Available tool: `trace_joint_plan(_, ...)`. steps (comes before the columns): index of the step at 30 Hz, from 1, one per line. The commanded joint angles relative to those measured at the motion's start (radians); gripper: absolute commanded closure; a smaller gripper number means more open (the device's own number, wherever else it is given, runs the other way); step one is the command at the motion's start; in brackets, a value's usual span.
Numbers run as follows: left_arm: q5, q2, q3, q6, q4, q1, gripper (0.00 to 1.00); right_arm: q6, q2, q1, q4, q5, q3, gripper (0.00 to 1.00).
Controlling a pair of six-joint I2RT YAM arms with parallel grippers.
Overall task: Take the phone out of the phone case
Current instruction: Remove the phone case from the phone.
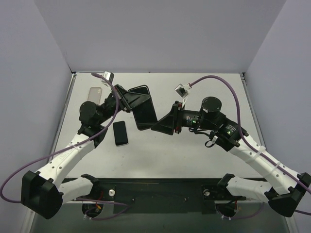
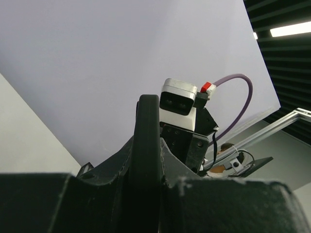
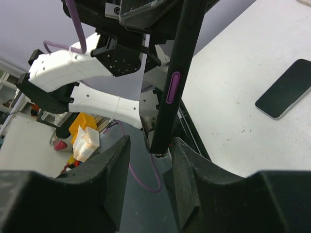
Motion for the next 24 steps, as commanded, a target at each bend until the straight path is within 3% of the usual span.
trace_joint_plan(1, 0.041, -0.030, 0.068, -0.057, 0.135, 0.006, 1.00, -0.020, 0.022, -0.003, 0.064, -0.132, 0.051, 0.67)
trace_joint_plan(4, 0.050, -0.030, 0.076, -0.081, 0.145, 0.006, 1.00, -0.014, 0.041, 0.003, 0.088, -0.155, 0.051, 0.73)
trace_joint_plan(7, 0.067, -0.014, 0.073, -0.156, 0.210, 0.010, 1.00, -0.039, 0.059, 0.009, 0.095, -0.192, 0.059, 0.93)
trace_joint_plan(9, 0.095, 0.009, 0.071, -0.240, 0.286, 0.021, 1.00, -0.100, 0.059, 0.021, 0.081, -0.214, 0.059, 1.00)
trace_joint_plan(15, 0.176, 0.089, 0.090, -0.504, 0.591, 0.026, 1.00, -0.455, 0.045, 0.053, -0.164, -0.153, 0.102, 1.00)
trace_joint_plan(19, 0.195, 0.154, 0.139, -0.756, 0.822, 0.024, 1.00, -0.660, 0.062, 0.061, -0.307, 0.069, 0.120, 1.00)
trace_joint_plan(24, 0.190, 0.148, 0.177, -0.825, 0.897, 0.014, 1.00, -0.735, 0.093, 0.069, -0.312, 0.189, 0.165, 1.00)
